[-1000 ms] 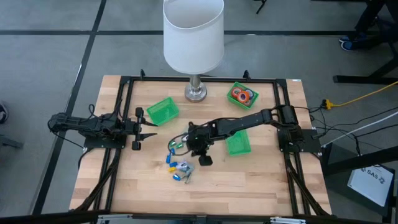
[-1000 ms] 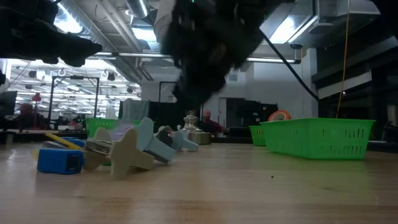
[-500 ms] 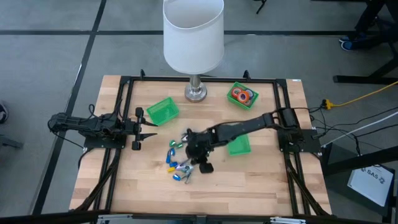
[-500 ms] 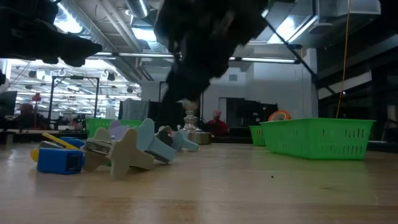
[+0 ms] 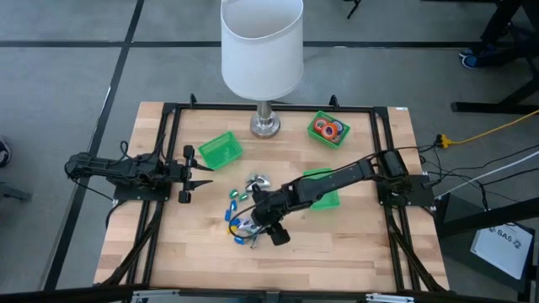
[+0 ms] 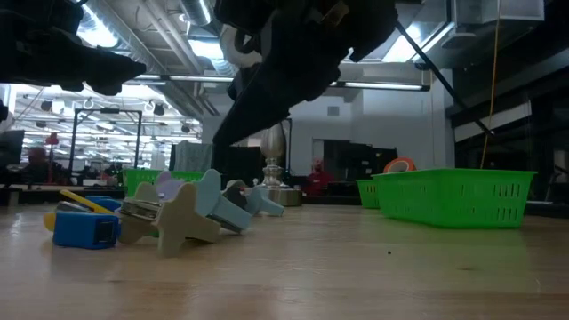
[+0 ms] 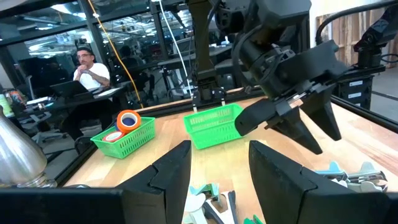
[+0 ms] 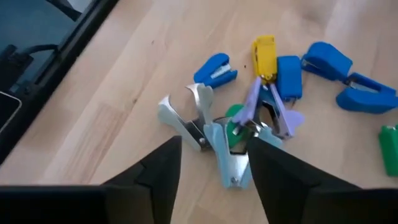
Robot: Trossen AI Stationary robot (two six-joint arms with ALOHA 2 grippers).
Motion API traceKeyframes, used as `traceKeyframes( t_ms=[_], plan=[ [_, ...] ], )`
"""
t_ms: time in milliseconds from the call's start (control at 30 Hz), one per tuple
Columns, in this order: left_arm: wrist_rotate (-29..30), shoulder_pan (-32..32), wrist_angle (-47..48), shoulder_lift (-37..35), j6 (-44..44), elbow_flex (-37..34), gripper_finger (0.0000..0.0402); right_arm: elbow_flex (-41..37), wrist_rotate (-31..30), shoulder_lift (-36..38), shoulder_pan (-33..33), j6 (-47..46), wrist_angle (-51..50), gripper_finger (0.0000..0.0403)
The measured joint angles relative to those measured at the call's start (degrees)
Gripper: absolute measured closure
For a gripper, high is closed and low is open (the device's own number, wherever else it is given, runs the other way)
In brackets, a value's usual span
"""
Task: Pick and place Stapler, Stapler remover, tape
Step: Put the light blue staple remover into the bottom right green bin
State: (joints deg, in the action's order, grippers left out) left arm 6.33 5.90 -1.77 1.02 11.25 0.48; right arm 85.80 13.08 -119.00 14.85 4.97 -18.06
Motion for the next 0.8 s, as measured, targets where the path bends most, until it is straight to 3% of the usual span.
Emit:
traceKeyframes(
  t_ms=[400, 800],
  plan=[
    [0.0, 0.0, 0.0, 0.0, 0.0, 0.0, 0.0245, 0.0, 0.3, -4.1, 1.2, -2.5, 4.6, 0.0263],
    [0.0, 0.0, 0.0, 0.0, 0.0, 0.0, 0.0245, 0.0, 1.3, -5.0, 1.2, -3.3, 4.6, 0.0373]
  ],
)
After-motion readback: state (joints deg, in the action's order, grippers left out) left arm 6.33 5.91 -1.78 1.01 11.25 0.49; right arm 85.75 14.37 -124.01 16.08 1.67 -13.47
